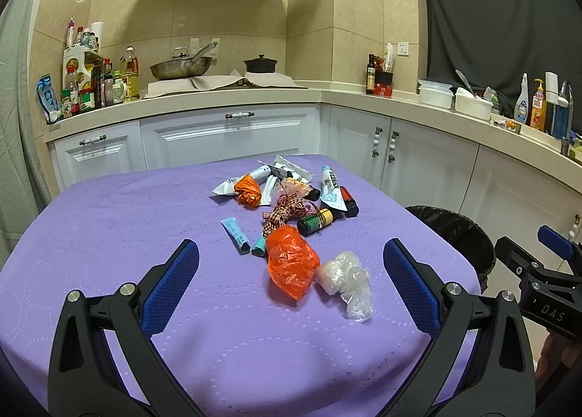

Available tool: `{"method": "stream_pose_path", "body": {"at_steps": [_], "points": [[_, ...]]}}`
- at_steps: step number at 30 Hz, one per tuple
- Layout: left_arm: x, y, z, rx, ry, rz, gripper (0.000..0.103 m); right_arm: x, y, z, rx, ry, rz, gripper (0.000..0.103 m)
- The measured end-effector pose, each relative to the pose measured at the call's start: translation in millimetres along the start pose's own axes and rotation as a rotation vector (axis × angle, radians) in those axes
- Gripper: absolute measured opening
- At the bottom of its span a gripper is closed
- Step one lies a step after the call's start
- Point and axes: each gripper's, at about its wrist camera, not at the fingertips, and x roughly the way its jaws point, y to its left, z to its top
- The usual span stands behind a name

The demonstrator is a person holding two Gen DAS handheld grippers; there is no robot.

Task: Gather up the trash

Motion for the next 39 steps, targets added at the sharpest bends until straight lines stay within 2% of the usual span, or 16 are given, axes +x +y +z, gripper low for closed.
{"method": "stream_pose_path", "body": {"at_steps": [39], "points": [[-1.4, 2.4, -2.1, 0.001, 0.0, 0.003, 0.099, -1.0, 1.6, 1.8, 0.001, 0.001, 0.001, 0.096]]}}
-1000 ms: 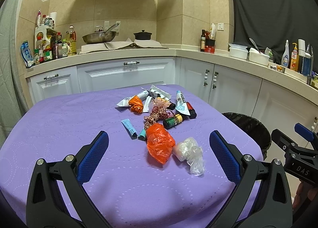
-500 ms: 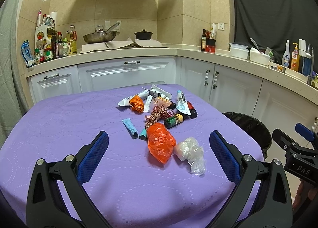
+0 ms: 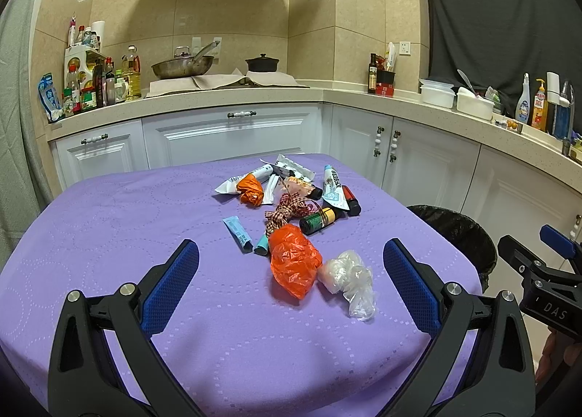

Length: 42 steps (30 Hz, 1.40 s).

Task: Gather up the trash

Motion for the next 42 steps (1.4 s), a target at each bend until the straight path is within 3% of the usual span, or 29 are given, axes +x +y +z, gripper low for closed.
{"method": "stream_pose_path", "body": {"at_steps": [21, 33, 36, 39, 40, 42], "points": [[3, 9, -3, -0.002, 0.012, 0.007, 0.099, 3, 1, 0, 0.0, 0.008, 0.013, 0.096], [15, 56, -14, -0.055, 0.064, 0.118, 0.099, 45, 79, -13, -0.091, 0.058, 0.221, 0.096], [20, 72, -19, -0.076, 0.088, 0.138, 0.094, 65, 95, -18, -0.107, 0.099, 0.258, 0.096], [26, 80, -25, -0.084, 0.121, 0.142, 0.08, 78, 106, -22, -0.123, 0.125, 0.266, 0.095], [29, 82, -26, -0.087, 0.132, 0.136, 0.079, 83, 109, -24, -0.126, 0.137, 0.269, 0.092], [33, 84, -29, -0.092, 0.15, 0.122, 0.077, 93, 111, -27, -0.132, 0.176, 0.283, 0.073]]}}
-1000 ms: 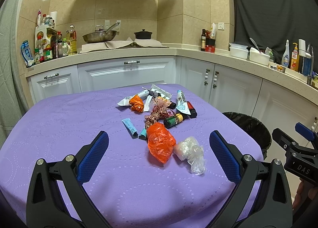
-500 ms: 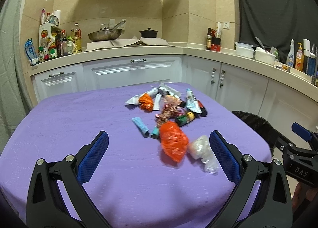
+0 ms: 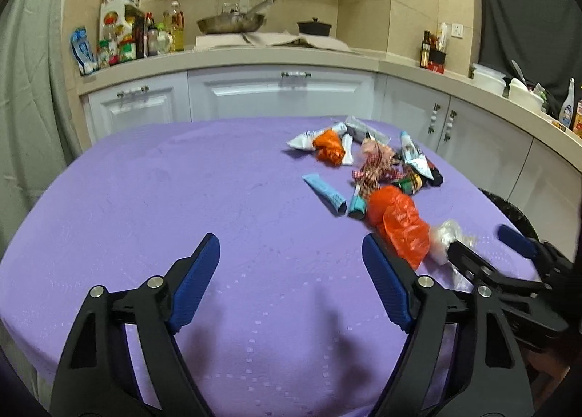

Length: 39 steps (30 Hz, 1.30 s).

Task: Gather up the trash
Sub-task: 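Grasp the orange plastic bag with the left tool while the right tool grasps the clear plastic bag, then carry both bags over the black bin and open both tools to drop them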

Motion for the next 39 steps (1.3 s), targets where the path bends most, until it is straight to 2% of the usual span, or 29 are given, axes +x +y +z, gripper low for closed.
{"method": "stream_pose_path", "body": {"at_steps": [1, 6, 8, 14, 23, 24, 26, 28, 31, 34, 39], "points": [[1, 0, -1, 0.0, 0.005, -0.008, 0.076, 4, -1, -1, 0.004, 0.015, 0.011, 0.061], [8, -12, -1, 0.016, 0.02, -0.053, 0.076, 12, -1, -3, 0.009, 0.03, 0.036, 0.057], [12, -21, 0, 0.026, 0.024, -0.079, 0.077, 10, -4, -3, 0.012, 0.033, 0.053, 0.052], [22, -51, 7, 0.067, 0.03, -0.128, 0.077, 1, -24, 0, 0.027, 0.015, 0.013, 0.05], [53, -94, 15, 0.089, 0.063, -0.144, 0.077, -17, -70, -1, 0.106, -0.007, -0.04, 0.05], [60, -99, 15, 0.095, 0.071, -0.138, 0.074, -18, -73, -2, 0.109, -0.01, -0.043, 0.05], [70, -105, 13, 0.103, 0.091, -0.124, 0.063, -18, -77, -2, 0.109, -0.014, -0.046, 0.05], [78, -106, 12, 0.096, 0.119, -0.133, 0.044, -19, -82, -3, 0.115, -0.018, -0.043, 0.05], [80, -108, 10, 0.105, 0.126, -0.145, 0.024, -20, -86, -4, 0.128, -0.023, -0.041, 0.05], [75, -108, 8, 0.106, 0.113, -0.157, 0.019, -21, -92, -3, 0.139, -0.028, -0.038, 0.051], [59, -112, 10, 0.118, 0.086, -0.177, 0.017, -29, -102, -2, 0.144, -0.05, -0.055, 0.05]]}}
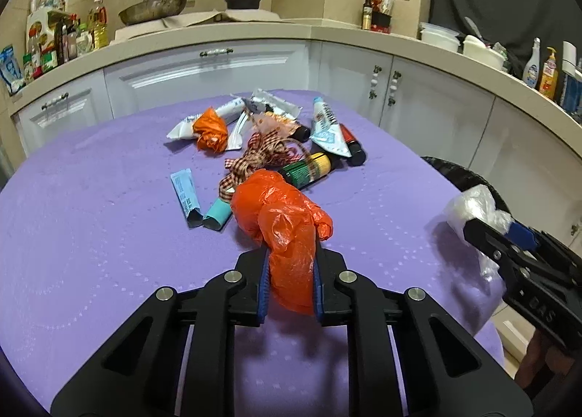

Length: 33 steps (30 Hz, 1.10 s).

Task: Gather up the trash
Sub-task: 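Carry both bags over the black bin and open both tools to drop them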

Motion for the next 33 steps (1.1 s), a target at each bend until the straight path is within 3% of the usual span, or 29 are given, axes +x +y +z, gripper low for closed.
{"method": "stream_pose_path", "body": {"at_steps": [7, 13, 20, 30, 33], "points": [[-14, -33, 21, 0.067, -0.061, -0.098, 0.016, -8, -30, 12, 0.016, -0.038, -0.072, 0.05], [4, -85, 41, 0.159, -0.081, -0.196, 0.016, -8, -79, 27, 0.048, -0.074, -0.194, 0.05], [35, -149, 68, 0.245, -0.099, -0.28, 0.016, 3, -128, 42, 0.087, -0.09, -0.272, 0.05], [103, -210, 83, 0.333, -0.022, -0.29, 0.017, 40, -169, 43, 0.127, -0.054, -0.292, 0.052], [120, -216, 83, 0.339, 0.027, -0.289, 0.021, 50, -176, 39, 0.138, -0.036, -0.292, 0.058]]}}
